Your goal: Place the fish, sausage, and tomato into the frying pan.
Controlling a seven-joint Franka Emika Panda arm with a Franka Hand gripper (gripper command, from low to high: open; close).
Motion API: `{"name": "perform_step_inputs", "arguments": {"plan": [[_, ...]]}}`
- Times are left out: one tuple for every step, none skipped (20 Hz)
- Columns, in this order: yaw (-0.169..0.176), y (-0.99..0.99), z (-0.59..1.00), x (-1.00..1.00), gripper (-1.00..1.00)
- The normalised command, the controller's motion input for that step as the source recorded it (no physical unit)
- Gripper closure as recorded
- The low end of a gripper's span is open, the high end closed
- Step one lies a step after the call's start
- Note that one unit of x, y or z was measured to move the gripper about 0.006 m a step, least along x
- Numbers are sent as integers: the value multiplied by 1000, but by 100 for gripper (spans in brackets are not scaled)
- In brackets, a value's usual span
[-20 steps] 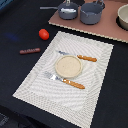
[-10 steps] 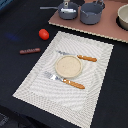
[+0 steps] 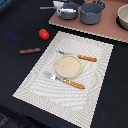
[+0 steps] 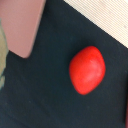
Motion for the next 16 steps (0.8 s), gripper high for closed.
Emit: {"name": "perform_step_inputs", "arguments": {"plan": [[0, -1000, 0, -83, -100], [0, -1000, 0, -86, -100], [0, -1000, 0, -86, -100], [0, -1000, 0, -86, -100], [0, -1000, 0, -89, -100], [0, -1000, 0, -89, -100], [0, -1000, 0, -89, -100], [0, -1000, 0, -89, -100], [0, -1000, -14, -97, -100], [0, -1000, -57, -106, -100], [0, -1000, -140, -120, -100], [0, -1000, -277, -149, -100], [0, -960, -446, -326, -100], [7, -863, -509, -400, -100], [18, -674, -557, -469, -100], [18, -637, -589, -471, -100]]}}
